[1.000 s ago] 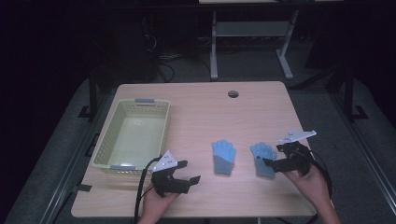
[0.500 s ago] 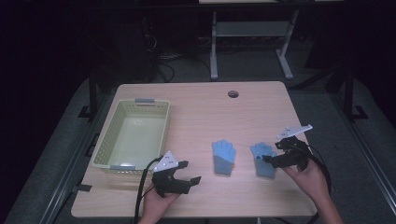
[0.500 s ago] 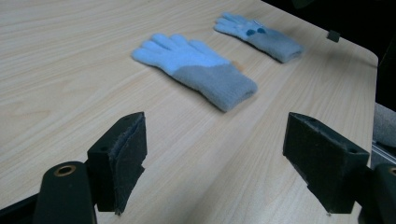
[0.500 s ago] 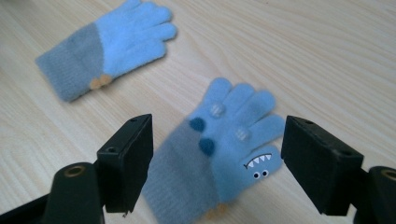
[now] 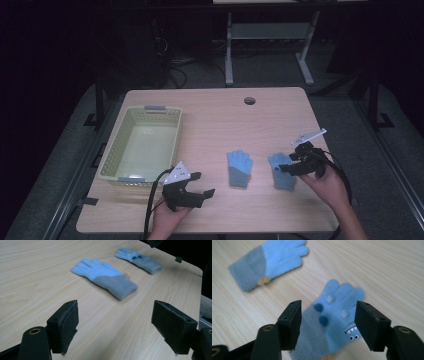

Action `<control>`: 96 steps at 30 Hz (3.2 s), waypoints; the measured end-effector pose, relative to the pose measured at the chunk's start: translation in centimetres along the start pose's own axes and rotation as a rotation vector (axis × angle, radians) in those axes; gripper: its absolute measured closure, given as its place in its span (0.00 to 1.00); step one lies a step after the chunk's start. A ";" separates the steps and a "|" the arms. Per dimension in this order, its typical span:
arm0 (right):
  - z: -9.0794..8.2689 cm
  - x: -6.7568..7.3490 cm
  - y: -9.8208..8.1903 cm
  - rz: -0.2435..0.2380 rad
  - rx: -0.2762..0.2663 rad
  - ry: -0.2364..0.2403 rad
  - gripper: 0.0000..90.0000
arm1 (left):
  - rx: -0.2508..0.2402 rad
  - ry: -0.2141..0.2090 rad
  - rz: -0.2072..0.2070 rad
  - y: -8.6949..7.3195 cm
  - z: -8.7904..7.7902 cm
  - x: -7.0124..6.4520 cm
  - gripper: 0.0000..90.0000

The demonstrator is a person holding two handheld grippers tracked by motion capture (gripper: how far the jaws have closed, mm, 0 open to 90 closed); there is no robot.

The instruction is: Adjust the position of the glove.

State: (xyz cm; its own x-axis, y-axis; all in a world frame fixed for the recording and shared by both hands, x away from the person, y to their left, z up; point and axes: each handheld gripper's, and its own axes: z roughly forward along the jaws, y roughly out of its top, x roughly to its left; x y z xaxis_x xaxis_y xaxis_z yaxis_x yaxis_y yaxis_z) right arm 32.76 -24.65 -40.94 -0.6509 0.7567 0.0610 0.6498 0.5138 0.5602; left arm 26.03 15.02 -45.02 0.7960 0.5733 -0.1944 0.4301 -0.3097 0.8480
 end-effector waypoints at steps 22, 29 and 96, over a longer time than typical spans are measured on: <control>3.6 -0.5 -0.8 -0.012 0.195 -0.002 0.58 | 0.002 0.003 0.000 -0.1 0.1 0.0 0.24; 3.6 -0.5 -0.9 0.003 0.198 -0.005 0.58 | 0.006 0.001 0.008 -0.1 0.2 -0.3 0.24; 2.7 0.3 0.9 0.046 0.215 -0.020 0.91 | -0.002 0.003 -0.008 -0.2 0.0 -0.6 0.24</control>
State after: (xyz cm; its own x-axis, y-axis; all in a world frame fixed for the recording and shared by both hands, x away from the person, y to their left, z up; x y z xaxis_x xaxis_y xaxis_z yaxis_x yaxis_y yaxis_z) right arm 34.19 -22.89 -42.64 -0.6120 0.7882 0.0646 0.7489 0.5513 0.3677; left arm 25.53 14.73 -45.08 0.7912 0.5783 -0.1991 0.4354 -0.3039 0.8474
